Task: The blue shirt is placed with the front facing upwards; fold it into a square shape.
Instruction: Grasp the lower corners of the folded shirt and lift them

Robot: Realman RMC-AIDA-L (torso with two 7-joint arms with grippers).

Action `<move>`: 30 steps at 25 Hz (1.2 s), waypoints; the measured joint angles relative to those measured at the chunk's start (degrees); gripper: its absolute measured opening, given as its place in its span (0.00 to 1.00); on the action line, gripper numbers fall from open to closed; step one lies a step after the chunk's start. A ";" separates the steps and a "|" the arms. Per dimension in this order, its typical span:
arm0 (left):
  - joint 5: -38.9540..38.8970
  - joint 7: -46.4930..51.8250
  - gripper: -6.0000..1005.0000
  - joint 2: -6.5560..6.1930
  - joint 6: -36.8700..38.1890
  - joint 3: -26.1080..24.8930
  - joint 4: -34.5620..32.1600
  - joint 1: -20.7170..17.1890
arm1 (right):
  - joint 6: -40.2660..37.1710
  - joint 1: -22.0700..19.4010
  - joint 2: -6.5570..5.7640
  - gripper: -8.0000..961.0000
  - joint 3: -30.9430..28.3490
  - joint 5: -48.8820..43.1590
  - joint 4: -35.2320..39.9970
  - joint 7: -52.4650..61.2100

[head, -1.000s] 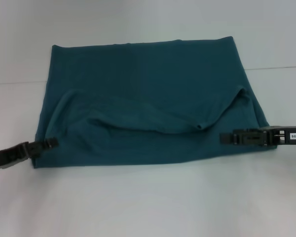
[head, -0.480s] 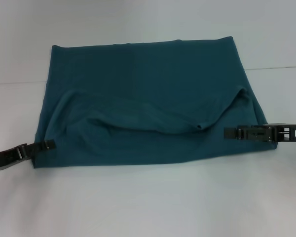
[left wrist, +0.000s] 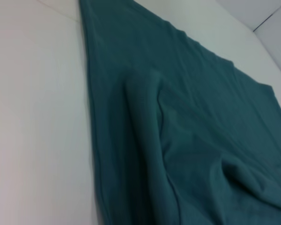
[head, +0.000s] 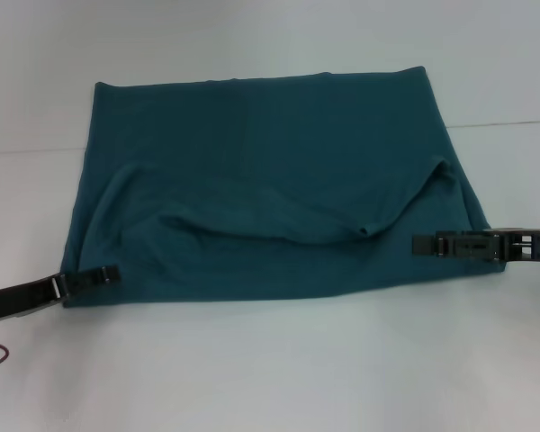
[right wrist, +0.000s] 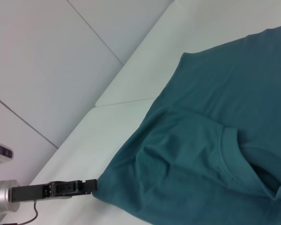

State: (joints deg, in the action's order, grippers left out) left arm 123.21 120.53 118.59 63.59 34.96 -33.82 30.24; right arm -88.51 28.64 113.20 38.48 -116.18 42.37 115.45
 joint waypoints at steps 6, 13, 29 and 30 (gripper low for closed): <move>0.00 1.41 0.83 0.53 -1.71 3.44 0.04 1.22 | -0.16 -0.17 -0.04 0.92 -0.11 0.00 -0.08 -0.20; -0.28 4.64 0.79 0.36 -0.38 3.79 -1.36 1.40 | -1.25 -0.17 -0.26 0.91 -1.61 -0.01 -0.09 -0.22; -0.42 5.74 0.31 -1.07 6.39 0.69 -0.13 2.68 | -2.05 -0.13 -1.05 0.89 -2.12 -0.34 -0.10 -0.20; -0.44 6.04 0.23 -1.34 7.18 0.16 0.18 2.97 | -2.05 -0.13 -1.05 0.89 -2.12 -0.34 -0.10 -0.20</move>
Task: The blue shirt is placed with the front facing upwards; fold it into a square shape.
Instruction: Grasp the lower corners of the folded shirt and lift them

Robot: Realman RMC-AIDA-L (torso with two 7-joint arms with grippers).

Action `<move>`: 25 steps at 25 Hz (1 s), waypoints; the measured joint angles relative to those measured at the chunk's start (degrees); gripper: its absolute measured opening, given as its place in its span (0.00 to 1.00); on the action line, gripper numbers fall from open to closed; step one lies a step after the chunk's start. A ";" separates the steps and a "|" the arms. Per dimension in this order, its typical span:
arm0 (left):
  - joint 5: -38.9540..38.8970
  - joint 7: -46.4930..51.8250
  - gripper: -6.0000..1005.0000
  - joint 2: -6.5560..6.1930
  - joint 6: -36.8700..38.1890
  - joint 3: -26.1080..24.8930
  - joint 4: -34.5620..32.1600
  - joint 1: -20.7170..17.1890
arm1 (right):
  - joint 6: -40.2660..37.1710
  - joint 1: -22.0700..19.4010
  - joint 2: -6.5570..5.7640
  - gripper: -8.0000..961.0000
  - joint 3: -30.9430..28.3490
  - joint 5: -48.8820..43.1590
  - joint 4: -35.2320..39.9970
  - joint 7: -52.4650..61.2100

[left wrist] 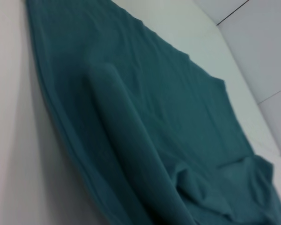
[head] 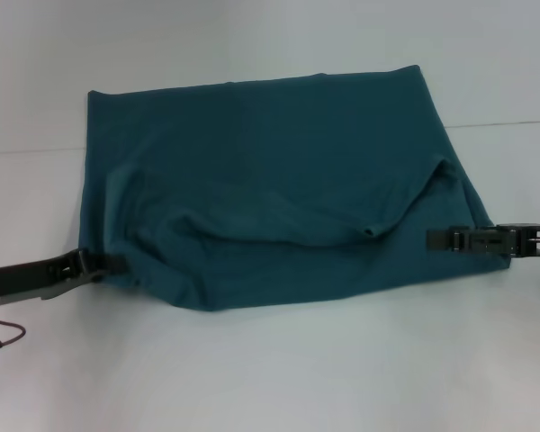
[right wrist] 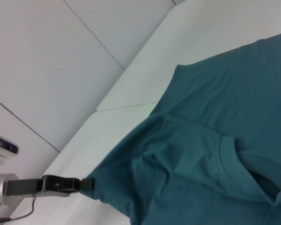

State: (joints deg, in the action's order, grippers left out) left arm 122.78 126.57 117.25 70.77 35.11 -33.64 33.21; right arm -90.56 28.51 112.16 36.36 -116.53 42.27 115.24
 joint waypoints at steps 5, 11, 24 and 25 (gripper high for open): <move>0.46 3.39 0.07 -1.67 2.06 -1.04 1.47 1.23 | -0.05 0.18 -1.15 0.88 0.41 -0.52 0.06 0.67; 0.57 6.34 0.05 -2.58 2.17 -1.93 2.61 1.50 | 2.50 2.26 -3.09 0.87 0.14 -6.06 0.47 6.48; -0.11 6.89 0.05 -1.84 1.98 -2.83 2.97 1.30 | 10.71 8.68 -3.82 0.85 0.56 -22.24 0.78 16.62; -0.11 6.89 0.05 -1.79 1.97 -2.94 2.97 1.30 | 11.64 8.72 -3.56 0.85 0.58 -23.05 0.69 16.43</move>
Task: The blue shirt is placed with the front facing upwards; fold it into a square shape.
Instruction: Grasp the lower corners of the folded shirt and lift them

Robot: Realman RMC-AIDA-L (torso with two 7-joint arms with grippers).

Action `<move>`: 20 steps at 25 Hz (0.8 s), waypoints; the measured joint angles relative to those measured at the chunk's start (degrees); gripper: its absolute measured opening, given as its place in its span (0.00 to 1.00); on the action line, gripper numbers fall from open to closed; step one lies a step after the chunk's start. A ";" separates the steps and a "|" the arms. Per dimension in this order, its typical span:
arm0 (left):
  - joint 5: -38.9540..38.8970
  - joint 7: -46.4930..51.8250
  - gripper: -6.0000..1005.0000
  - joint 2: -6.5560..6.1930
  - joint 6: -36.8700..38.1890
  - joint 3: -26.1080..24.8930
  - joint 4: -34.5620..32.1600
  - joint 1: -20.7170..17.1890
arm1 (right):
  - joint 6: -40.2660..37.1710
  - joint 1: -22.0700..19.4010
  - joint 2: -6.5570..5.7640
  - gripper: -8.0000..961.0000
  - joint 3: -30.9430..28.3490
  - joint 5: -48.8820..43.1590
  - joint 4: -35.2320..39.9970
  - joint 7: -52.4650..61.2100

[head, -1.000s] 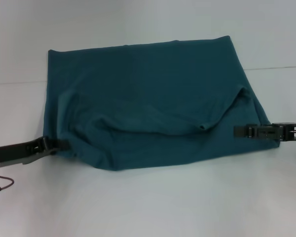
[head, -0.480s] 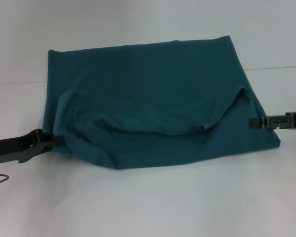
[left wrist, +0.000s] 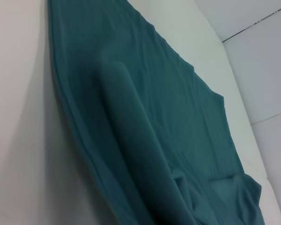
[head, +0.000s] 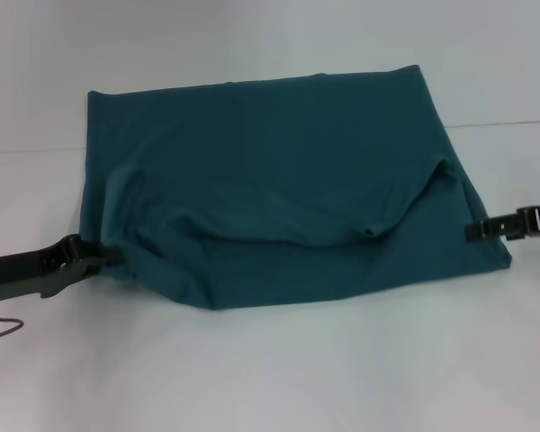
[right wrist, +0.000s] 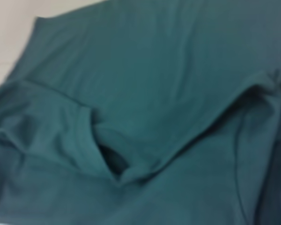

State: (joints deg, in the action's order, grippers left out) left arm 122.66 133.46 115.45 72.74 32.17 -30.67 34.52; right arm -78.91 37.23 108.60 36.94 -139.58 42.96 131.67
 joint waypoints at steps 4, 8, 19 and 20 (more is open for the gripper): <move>-0.03 -0.14 0.05 0.19 -0.13 -0.63 0.00 0.01 | 3.14 -0.12 1.36 0.84 0.14 -2.96 -0.33 -0.92; -0.06 -0.05 0.05 0.31 -0.51 -0.67 0.00 0.18 | 5.50 -0.35 2.40 0.83 0.76 -3.91 -0.49 -1.73; -0.07 -0.24 0.06 0.80 -1.05 -1.14 -0.14 0.29 | 12.37 -0.30 3.51 0.82 3.48 -4.09 -3.56 -2.53; -0.06 -0.28 0.06 0.83 -1.19 -1.15 -0.14 0.29 | 12.93 -0.27 3.77 0.81 3.59 -4.10 -3.59 -2.57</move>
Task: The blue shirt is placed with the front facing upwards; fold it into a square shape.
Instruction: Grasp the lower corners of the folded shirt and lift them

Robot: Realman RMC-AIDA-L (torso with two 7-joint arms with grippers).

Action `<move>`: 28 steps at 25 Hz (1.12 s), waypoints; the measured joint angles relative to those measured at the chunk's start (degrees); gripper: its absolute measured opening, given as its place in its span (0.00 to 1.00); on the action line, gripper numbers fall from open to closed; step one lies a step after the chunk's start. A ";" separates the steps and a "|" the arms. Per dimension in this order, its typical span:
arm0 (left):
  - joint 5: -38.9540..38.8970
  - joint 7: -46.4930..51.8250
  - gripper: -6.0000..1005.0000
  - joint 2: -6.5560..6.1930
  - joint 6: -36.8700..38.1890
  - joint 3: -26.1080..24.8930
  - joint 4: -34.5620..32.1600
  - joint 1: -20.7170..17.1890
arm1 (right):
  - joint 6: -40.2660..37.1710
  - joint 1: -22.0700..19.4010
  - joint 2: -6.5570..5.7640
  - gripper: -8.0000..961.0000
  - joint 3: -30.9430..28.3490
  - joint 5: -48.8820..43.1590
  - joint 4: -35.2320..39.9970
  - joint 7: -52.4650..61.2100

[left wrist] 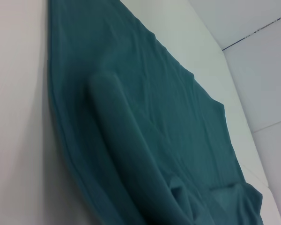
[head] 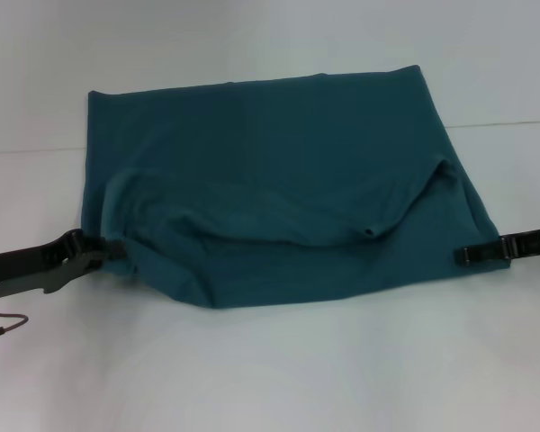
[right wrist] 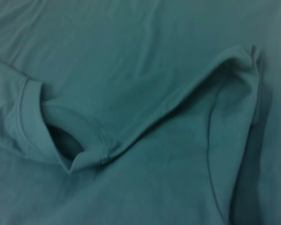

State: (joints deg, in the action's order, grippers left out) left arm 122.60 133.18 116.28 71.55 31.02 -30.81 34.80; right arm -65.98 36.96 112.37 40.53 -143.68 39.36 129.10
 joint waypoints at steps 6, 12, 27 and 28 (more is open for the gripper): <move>0.00 -0.02 0.06 0.00 -0.25 -0.02 0.03 -0.03 | -0.05 0.91 0.78 0.80 0.10 -0.02 -0.26 -0.08; 0.01 -0.03 0.06 0.00 -0.30 -0.67 0.05 -0.10 | -1.82 2.31 -0.18 0.80 0.88 -0.10 -2.93 1.00; -0.77 -0.13 0.06 0.08 0.20 -0.70 0.05 -0.50 | -4.25 2.08 -1.35 0.24 0.16 -0.74 -2.18 2.36; -0.77 -0.11 0.06 0.08 0.37 -0.66 0.04 -0.56 | -4.76 2.07 -1.54 0.20 0.16 -0.75 -2.16 2.36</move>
State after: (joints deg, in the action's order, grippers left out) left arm 121.83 133.07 116.36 71.92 30.36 -30.76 34.24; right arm -70.74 39.03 110.83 40.69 -144.42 37.20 131.46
